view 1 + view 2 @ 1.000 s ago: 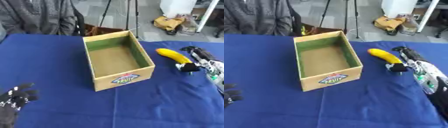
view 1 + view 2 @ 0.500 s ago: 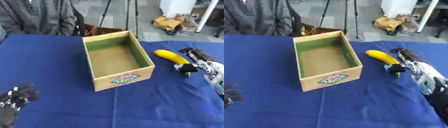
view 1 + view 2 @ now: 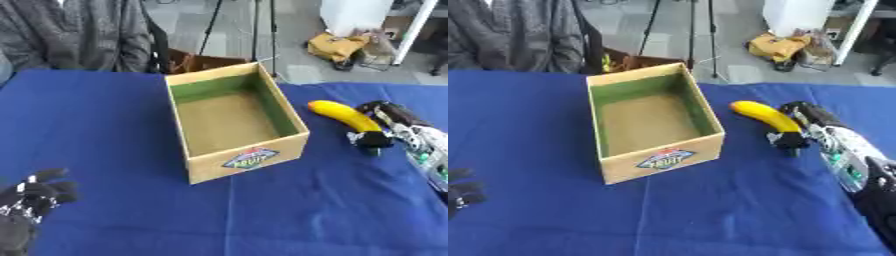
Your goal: Pick up objects on the table and place them in the box.
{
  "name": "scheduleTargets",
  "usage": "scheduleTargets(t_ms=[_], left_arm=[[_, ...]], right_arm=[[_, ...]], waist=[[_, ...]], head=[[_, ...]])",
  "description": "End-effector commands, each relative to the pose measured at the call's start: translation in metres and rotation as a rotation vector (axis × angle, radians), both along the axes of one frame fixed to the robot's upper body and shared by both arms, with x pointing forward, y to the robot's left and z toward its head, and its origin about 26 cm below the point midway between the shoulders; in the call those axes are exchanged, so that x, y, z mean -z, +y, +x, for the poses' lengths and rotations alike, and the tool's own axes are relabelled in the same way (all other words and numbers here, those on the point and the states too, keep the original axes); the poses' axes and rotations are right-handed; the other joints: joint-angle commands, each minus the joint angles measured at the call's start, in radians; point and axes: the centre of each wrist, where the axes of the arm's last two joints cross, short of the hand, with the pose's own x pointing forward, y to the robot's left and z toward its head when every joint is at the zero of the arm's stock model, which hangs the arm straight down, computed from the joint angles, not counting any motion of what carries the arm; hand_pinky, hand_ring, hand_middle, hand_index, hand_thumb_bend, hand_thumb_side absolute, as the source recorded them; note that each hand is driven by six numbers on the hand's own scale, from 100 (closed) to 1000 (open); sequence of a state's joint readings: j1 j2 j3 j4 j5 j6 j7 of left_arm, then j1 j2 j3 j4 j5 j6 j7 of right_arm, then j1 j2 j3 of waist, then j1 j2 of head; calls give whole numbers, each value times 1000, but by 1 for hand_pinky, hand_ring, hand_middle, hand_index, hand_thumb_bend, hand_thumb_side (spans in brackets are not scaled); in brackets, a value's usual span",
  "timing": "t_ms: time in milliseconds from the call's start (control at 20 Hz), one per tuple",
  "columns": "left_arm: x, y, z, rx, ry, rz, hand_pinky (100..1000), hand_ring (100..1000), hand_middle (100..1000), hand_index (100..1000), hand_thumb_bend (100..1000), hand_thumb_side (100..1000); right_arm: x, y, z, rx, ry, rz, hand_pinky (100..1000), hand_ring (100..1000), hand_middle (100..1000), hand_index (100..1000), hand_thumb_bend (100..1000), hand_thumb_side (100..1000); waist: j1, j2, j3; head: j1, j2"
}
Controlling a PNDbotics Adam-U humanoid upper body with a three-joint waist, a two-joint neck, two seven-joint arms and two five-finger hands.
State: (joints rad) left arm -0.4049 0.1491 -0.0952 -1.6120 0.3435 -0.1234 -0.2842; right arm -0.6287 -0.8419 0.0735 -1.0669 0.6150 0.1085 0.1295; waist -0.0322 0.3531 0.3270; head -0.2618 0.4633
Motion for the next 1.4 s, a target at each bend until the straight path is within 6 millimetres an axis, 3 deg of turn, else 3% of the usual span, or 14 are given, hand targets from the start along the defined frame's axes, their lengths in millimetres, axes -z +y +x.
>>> scheduleTargets(t_ms=[50,100,250,550,750,1400], left_arm=[[-10,-1,-1,10,-33,3,720,720,736,554,321,961],[-10,-1,-1,10,-33,3,720,720,736,554,320,962],[-10,-1,-1,11,-33,3,721,721,736,554,319,962],[-10,-1,-1,11,-32,4,721,721,737,555,318,963],[-10,-1,-1,11,-31,3,721,722,737,556,318,962],[-8,1,-1,7,-23,4,722,722,737,556,311,966]], right_arm=[[-13,-6,-2,10,-24,-24,650,709,731,804,156,440],[-13,-6,-2,9,-26,-25,609,640,656,755,100,427],[-13,-6,-3,7,-38,-34,575,571,576,692,100,388],[-10,-6,-3,5,-29,-46,504,490,491,620,100,338],[-12,-6,-4,4,-43,-55,469,463,470,597,100,324],[-35,5,-9,-1,-263,-89,477,468,464,596,100,301]], waist=[[2,-17,0],[2,-17,0],[2,-19,-2],[3,-21,-5],[4,-24,-10],[7,-39,-29]], head=[[0,-13],[0,-13],[1,-13],[1,-13],[2,-13],[5,-12]])
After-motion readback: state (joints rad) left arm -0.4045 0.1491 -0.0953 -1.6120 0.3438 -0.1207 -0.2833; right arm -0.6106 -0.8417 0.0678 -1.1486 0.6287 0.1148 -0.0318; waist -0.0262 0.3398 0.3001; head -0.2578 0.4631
